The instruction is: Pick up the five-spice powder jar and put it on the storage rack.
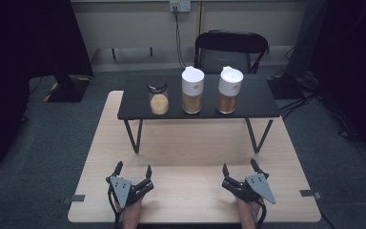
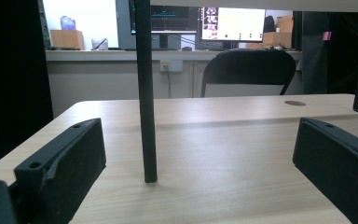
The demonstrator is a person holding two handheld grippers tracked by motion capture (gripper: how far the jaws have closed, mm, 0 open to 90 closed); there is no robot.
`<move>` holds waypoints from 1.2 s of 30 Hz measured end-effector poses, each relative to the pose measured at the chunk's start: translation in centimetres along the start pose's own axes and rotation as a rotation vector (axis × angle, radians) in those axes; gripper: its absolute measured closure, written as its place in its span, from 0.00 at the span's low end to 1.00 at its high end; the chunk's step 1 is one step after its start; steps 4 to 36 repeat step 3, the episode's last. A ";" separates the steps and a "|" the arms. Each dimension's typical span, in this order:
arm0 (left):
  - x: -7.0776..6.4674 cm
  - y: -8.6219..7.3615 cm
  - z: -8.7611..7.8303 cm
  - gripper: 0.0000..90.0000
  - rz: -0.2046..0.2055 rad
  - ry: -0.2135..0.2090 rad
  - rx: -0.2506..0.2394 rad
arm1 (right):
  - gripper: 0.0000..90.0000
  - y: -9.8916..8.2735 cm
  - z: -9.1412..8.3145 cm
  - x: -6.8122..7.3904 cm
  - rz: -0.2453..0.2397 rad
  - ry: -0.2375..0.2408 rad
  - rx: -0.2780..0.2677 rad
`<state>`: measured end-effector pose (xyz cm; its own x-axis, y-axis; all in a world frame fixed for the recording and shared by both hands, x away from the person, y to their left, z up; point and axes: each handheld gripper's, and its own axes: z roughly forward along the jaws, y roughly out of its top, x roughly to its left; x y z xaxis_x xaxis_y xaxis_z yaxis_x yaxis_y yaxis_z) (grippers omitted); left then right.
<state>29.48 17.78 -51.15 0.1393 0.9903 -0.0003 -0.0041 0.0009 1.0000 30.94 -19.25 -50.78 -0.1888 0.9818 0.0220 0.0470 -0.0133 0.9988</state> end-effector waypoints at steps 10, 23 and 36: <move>0.0 0.0 0.0 0.02 0.000 0.000 0.000 | 0.00 0.0 0.0 -0.1 0.012 0.000 -0.001; 0.0 0.0 0.0 0.02 0.000 0.000 0.000 | 0.00 0.0 0.0 -0.1 0.012 0.000 -0.001; 0.0 0.0 0.0 0.02 0.000 0.000 0.000 | 0.00 0.0 0.0 -0.1 0.012 0.000 -0.001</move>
